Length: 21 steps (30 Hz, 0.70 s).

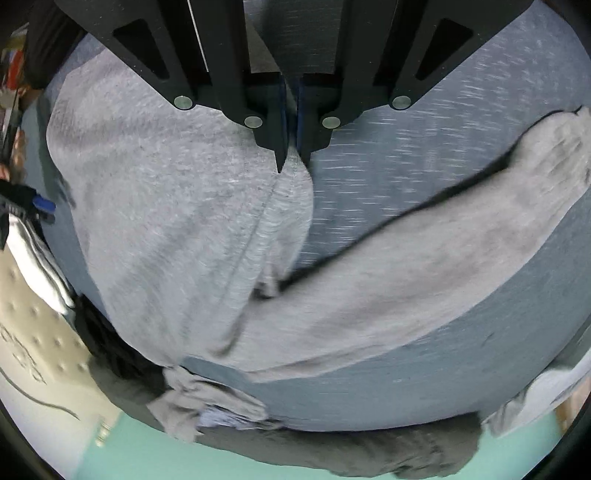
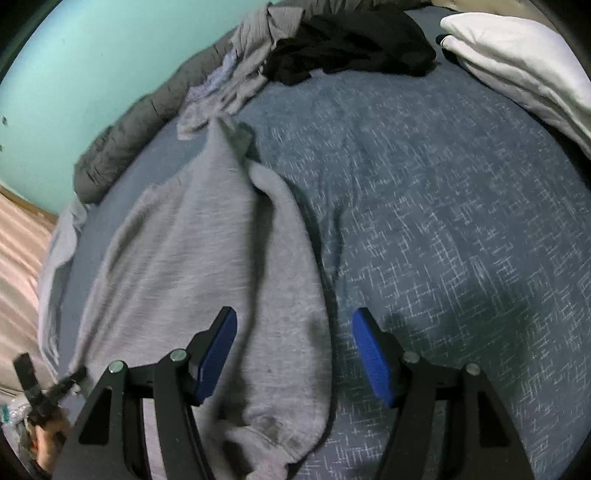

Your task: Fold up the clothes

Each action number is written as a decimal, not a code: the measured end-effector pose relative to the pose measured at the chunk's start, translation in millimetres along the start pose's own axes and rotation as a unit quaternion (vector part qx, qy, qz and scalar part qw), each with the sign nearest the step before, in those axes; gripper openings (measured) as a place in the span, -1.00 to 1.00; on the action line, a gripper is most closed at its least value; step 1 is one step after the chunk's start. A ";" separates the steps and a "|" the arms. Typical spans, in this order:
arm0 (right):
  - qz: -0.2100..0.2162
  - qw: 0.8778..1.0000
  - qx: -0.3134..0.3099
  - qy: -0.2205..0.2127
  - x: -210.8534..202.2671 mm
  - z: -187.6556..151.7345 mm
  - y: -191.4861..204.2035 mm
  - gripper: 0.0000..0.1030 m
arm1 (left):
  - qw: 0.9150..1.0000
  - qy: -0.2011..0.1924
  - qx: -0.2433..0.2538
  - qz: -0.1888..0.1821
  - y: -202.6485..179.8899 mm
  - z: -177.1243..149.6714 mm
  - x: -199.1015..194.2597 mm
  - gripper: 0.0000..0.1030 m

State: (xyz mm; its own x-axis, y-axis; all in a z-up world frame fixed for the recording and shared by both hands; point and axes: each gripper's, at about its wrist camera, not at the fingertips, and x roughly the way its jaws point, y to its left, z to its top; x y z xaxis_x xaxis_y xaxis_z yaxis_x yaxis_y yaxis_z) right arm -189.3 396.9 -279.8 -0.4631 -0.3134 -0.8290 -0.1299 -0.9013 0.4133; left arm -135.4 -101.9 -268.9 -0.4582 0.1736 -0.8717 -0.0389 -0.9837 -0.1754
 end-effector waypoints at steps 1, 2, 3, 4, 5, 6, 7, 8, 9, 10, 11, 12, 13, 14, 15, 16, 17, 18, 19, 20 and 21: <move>-0.005 1.000 -0.005 0.005 3.7 -1.0 2.4 0.28 | 1.000 0.000 -0.001 0.000 3.4 -1.1 -1.1 -0.94; -0.011 1.000 -0.016 0.013 9.5 -2.1 6.7 0.28 | 1.000 -0.001 -0.001 0.000 6.3 -1.9 -2.3 -0.94; -0.019 0.999 -0.024 0.023 15.7 -3.8 9.3 0.28 | 1.000 -0.002 -0.003 -0.001 9.0 -2.9 -4.8 -0.94; -0.027 0.999 -0.032 0.033 21.9 -5.4 11.9 0.28 | 1.000 -0.003 -0.005 -0.002 11.8 -3.9 -7.9 -0.94; -0.035 0.998 -0.040 0.043 28.1 -7.0 14.5 0.28 | 1.000 -0.004 -0.005 -0.004 11.7 -6.0 -10.7 -0.94; -0.040 0.997 -0.041 0.048 32.3 -8.1 14.7 0.28 | 1.000 -0.004 -0.004 -0.004 8.9 -6.3 -10.9 -0.94; -0.043 0.997 -0.040 0.053 35.9 -9.4 13.6 0.28 | 1.000 -0.005 -0.002 -0.004 5.4 -5.6 -10.2 -0.94; -0.046 0.997 -0.038 0.058 39.4 -10.7 12.5 0.27 | 1.000 -0.005 0.000 -0.004 2.1 -4.4 -8.5 -0.94; -0.047 0.996 -0.041 0.060 40.6 -12.0 11.9 0.16 | 1.000 -0.006 0.002 -0.005 1.3 -3.9 -7.5 -0.94; -0.047 0.996 -0.044 0.062 41.8 -13.2 11.3 -0.16 | 1.000 -0.006 0.003 -0.006 2.2 -3.4 -6.3 -0.94; -0.048 0.996 -0.047 0.064 43.0 -14.5 10.6 -0.37 | 1.000 -0.006 0.003 -0.007 3.3 -2.6 -4.9 -0.94; -0.054 0.995 -0.054 0.062 41.8 -14.9 10.9 -0.68 | 1.000 -0.005 0.003 -0.007 4.1 -2.0 -4.6 -0.94; -0.051 0.995 -0.060 0.058 39.3 -14.9 11.0 -0.83 | 1.000 -0.005 0.003 -0.007 3.9 -1.8 -4.8 -0.94; -0.041 0.996 -0.062 0.058 36.7 -14.3 10.6 -0.91 | 1.000 -0.005 0.004 -0.006 3.4 -1.8 -5.0 -0.94; -0.037 0.996 -0.067 0.053 31.5 -12.7 11.3 -0.93 | 1.000 -0.005 0.005 -0.005 2.9 -1.8 -5.2 -0.94; -0.033 0.996 -0.072 0.048 26.3 -11.2 12.1 -0.94 | 1.000 -0.005 0.006 -0.005 2.7 -1.6 -4.9 -0.94; -0.028 0.996 -0.075 0.044 21.7 -8.7 12.8 -0.94 | 1.000 -0.004 0.006 -0.004 1.9 -1.5 -4.9 -0.94; -0.025 0.996 -0.079 0.038 14.9 -5.1 13.7 -0.94 | 1.000 -0.004 0.005 -0.005 1.0 -1.3 -5.0 -0.94; -0.022 0.996 -0.083 0.031 8.1 -1.5 14.7 -0.94 | 1.000 -0.004 0.005 -0.005 0.0 -1.0 -5.2 -0.94; -0.023 0.996 -0.089 0.022 -0.5 4.4 15.8 -0.95 | 1.000 -0.005 0.005 -0.005 -1.2 -0.7 -5.7 -0.94; -0.024 0.995 -0.095 0.013 -9.2 10.3 16.8 -0.95 | 1.000 -0.005 0.007 -0.004 -3.0 -0.2 -6.6 -0.94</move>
State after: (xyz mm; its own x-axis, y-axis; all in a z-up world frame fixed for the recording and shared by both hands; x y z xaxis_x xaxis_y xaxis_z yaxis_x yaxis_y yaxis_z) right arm -196.2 387.7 -261.4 -0.4377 -0.2736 -0.8565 0.0185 -0.9551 0.2957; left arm -132.1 -100.1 -262.7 -0.4672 0.1805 -0.8656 -0.0556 -0.9830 -0.1750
